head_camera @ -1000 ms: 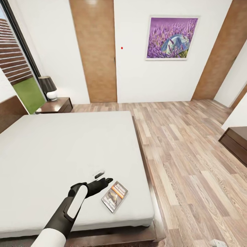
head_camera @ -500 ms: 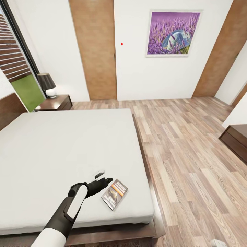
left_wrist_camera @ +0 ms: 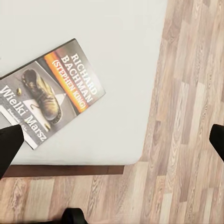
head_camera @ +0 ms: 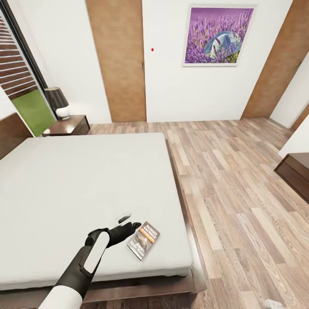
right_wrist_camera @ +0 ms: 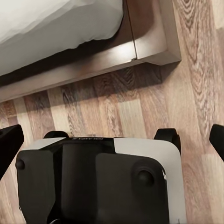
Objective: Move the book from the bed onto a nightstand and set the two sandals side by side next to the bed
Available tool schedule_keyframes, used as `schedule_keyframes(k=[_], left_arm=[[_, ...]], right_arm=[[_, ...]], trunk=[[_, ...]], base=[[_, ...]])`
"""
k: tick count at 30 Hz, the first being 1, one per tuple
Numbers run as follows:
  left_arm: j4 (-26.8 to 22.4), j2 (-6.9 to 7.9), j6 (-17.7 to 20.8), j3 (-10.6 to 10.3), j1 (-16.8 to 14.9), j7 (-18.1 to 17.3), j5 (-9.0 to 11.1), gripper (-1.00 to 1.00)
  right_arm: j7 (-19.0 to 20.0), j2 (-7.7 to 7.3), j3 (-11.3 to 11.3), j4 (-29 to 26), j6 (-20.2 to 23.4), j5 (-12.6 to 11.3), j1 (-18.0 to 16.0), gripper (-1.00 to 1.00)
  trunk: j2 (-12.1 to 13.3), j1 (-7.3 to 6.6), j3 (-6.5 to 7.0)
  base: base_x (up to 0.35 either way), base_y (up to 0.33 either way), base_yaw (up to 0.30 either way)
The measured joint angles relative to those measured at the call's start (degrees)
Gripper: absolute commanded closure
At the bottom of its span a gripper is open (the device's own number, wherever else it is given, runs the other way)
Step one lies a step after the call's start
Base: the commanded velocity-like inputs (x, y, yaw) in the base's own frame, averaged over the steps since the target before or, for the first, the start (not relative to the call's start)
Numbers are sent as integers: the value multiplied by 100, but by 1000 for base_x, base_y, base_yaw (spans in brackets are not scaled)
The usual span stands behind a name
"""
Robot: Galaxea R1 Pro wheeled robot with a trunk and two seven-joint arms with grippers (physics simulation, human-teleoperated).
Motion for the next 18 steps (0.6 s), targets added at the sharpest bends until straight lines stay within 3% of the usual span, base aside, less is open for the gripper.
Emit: schedule_keyframes(k=[18], left_arm=[[0,0,-70,0,0,0,4,-100]], right_arm=[[0,0,0,0,0,0,0,-100]], trunk=[[0,0,-161]], base=[[0,0,0]])
